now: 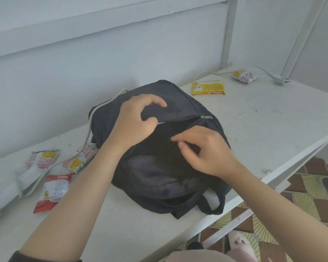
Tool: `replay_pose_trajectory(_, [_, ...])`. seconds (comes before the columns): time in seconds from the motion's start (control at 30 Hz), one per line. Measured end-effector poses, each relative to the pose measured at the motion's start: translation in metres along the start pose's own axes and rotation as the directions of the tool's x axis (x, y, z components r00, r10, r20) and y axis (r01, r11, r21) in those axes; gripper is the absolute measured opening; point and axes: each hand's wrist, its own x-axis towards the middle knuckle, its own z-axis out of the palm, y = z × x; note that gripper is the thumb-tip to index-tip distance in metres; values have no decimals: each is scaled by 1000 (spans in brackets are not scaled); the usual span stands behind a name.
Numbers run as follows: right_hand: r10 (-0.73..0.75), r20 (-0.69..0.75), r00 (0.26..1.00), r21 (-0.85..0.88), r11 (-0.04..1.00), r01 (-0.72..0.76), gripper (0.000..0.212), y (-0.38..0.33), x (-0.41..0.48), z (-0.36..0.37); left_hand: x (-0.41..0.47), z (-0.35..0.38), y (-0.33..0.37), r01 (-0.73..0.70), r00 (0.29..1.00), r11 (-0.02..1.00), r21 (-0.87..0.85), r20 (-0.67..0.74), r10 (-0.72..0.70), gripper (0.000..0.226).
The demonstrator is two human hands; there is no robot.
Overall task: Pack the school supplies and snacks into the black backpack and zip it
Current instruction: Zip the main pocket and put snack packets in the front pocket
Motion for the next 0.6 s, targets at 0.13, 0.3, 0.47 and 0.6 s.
replay_pose_trajectory(0.13, [109,-176,978,39,994,-104,22,35,-7,-41,32,25,23,71,988,994,-82,144,-59,30])
replay_pose_trajectory(0.3, [260,-228,938,-56,959,-279,25,110,0,-83,91,79,38,49,980,997,-58,195,-37,24])
replay_pose_trajectory(0.47, [466,-193,863,-130,860,-493,18,198,22,-120,163,137,29,84,971,995,45,222,-92,19])
replay_pose_trajectory(0.6, [584,-116,803,-245,767,-593,18,274,41,-139,210,176,6,194,944,964,183,233,-234,24])
